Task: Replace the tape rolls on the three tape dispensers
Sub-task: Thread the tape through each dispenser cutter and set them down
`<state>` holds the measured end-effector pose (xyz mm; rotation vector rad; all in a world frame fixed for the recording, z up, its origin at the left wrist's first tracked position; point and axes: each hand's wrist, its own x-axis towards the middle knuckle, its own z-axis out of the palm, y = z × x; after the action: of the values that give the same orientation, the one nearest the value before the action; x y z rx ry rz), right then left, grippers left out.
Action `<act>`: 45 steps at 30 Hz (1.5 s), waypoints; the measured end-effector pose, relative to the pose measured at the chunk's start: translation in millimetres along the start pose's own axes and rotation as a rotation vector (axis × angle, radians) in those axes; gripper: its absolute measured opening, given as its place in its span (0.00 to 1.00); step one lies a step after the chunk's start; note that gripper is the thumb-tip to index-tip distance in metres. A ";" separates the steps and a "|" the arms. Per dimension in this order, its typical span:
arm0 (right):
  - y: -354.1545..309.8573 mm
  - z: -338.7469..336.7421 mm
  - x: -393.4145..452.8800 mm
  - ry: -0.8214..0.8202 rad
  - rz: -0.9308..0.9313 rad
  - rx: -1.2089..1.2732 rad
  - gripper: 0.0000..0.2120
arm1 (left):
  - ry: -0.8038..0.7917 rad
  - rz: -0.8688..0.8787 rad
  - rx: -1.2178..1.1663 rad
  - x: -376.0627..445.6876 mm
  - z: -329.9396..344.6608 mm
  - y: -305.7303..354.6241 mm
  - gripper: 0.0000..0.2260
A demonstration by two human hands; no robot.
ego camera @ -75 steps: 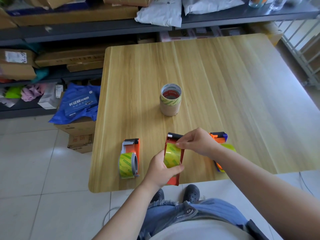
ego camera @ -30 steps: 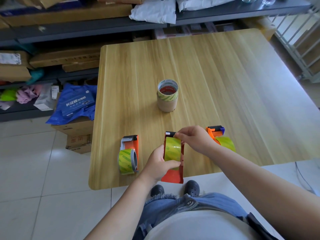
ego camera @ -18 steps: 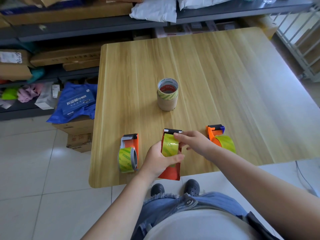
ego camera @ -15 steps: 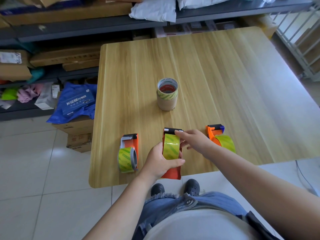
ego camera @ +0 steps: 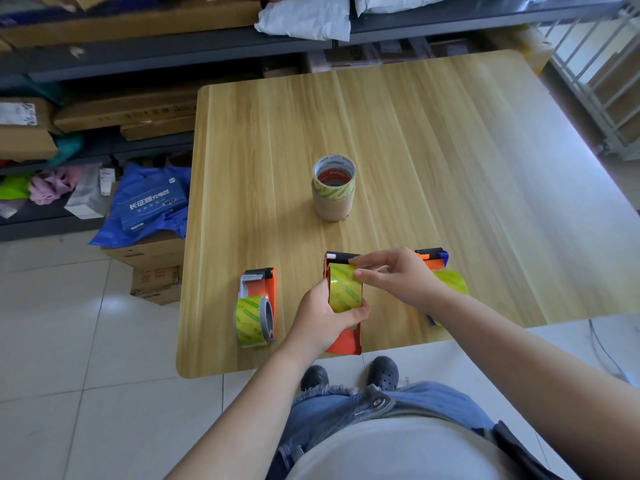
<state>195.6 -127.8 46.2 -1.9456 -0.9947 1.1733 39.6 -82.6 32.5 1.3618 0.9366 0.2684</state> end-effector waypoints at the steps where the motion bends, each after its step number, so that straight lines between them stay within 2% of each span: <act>1: -0.1 -1.5 -1.2 -0.009 -0.021 -0.016 0.11 | 0.002 0.002 0.006 0.7 -0.2 0.5 0.12; 6: -4.1 -5.7 -7.3 -0.027 -0.157 -0.153 0.18 | -0.002 0.009 0.005 3.8 -0.5 3.2 0.11; 9: -8.5 -8.0 -11.5 -0.014 -0.163 -0.148 0.18 | -0.004 0.031 -0.004 3.3 0.6 8.0 0.09; 12: -13.8 -7.0 -14.2 0.080 -0.139 -0.041 0.12 | 0.022 0.089 0.025 0.1 2.2 15.3 0.07; 14: -18.8 -4.3 -16.5 0.152 -0.062 0.139 0.09 | 0.044 0.133 0.033 -2.8 4.2 21.3 0.09; 17: -29.3 0.3 -23.1 0.148 0.029 0.437 0.07 | 0.092 0.217 0.033 -5.7 5.3 31.0 0.11; 21: -45.3 2.0 -31.3 0.170 0.004 0.681 0.11 | 0.113 0.303 0.044 -4.9 3.2 39.1 0.14; 27: -61.3 -1.7 -32.2 0.138 0.030 0.788 0.13 | 0.136 0.399 0.109 -9.2 2.2 44.1 0.22; 31: -63.9 -0.9 -33.6 0.087 0.050 0.861 0.05 | 0.168 0.450 0.197 -12.2 0.9 42.5 0.27; 38: -65.4 -2.0 -34.1 0.088 0.070 0.883 0.02 | 0.187 0.515 0.293 -16.0 0.6 48.9 0.24; 43: -56.8 -4.9 -33.8 0.032 -0.082 0.902 0.03 | 0.160 0.434 0.147 -17.1 1.2 59.0 0.21; 45: -49.7 -6.1 -33.6 0.002 -0.117 0.932 0.11 | 0.177 0.427 0.125 -16.5 2.3 62.8 0.18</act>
<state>177.1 -132.4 103.5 -1.1247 -0.4066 1.2508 52.4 -80.0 96.2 1.6692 0.8096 0.6729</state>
